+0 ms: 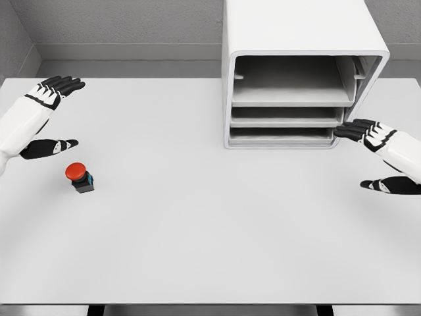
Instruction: Slide open multi-storey tabletop storage cabinets and put open load switch and slide close multi-storey tabletop storage cabinets
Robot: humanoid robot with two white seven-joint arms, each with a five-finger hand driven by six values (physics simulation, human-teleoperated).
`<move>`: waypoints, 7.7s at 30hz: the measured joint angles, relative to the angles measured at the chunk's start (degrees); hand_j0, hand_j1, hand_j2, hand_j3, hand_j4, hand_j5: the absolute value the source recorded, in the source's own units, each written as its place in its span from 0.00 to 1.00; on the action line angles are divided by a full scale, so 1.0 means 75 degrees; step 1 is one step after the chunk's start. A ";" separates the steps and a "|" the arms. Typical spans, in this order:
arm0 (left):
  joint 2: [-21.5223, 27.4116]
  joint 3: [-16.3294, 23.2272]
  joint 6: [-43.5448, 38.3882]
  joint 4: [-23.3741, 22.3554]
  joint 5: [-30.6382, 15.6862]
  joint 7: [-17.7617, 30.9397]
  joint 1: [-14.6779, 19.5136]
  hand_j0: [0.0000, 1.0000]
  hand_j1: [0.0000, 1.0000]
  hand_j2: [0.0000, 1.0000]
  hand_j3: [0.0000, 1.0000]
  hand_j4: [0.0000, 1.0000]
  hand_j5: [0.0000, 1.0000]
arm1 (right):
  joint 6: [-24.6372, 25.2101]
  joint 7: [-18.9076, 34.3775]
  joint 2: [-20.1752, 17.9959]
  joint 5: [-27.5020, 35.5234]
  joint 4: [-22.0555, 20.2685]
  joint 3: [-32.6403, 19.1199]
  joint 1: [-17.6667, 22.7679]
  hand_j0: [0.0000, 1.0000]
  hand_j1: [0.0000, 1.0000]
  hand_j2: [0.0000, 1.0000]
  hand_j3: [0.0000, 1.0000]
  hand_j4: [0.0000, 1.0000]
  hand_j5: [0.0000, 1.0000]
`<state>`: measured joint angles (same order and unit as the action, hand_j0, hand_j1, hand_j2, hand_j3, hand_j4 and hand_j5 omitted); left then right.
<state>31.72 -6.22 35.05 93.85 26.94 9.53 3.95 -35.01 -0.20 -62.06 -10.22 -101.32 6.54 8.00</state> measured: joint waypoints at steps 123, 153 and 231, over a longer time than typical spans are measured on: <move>0.0734 -0.0069 0.0016 0.0228 0.0278 0.3401 0.0281 0.49 0.49 0.49 0.49 0.49 0.49 | -0.0002 0.0353 0.3051 -0.0599 0.3009 0.3802 -0.4992 0.88 0.88 0.88 0.88 0.88 0.88; 0.0243 -0.0066 0.0018 0.0612 0.0280 0.3402 0.0340 0.50 0.50 0.50 0.50 0.50 0.50 | -0.0002 0.0312 0.2054 -0.0507 0.1929 0.3225 -0.3785 0.94 0.94 0.94 0.94 0.94 0.94; 0.0241 -0.0064 0.0019 0.0618 0.0269 0.3401 0.0317 0.51 0.51 0.51 0.51 0.51 0.51 | -0.0009 0.0741 0.2985 -0.0636 0.2156 0.3225 -0.4020 0.77 0.77 0.77 0.77 0.77 0.77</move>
<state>33.53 -6.70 35.19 98.49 28.96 35.03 6.33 -35.08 5.35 -39.67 -14.99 -85.15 30.73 -22.15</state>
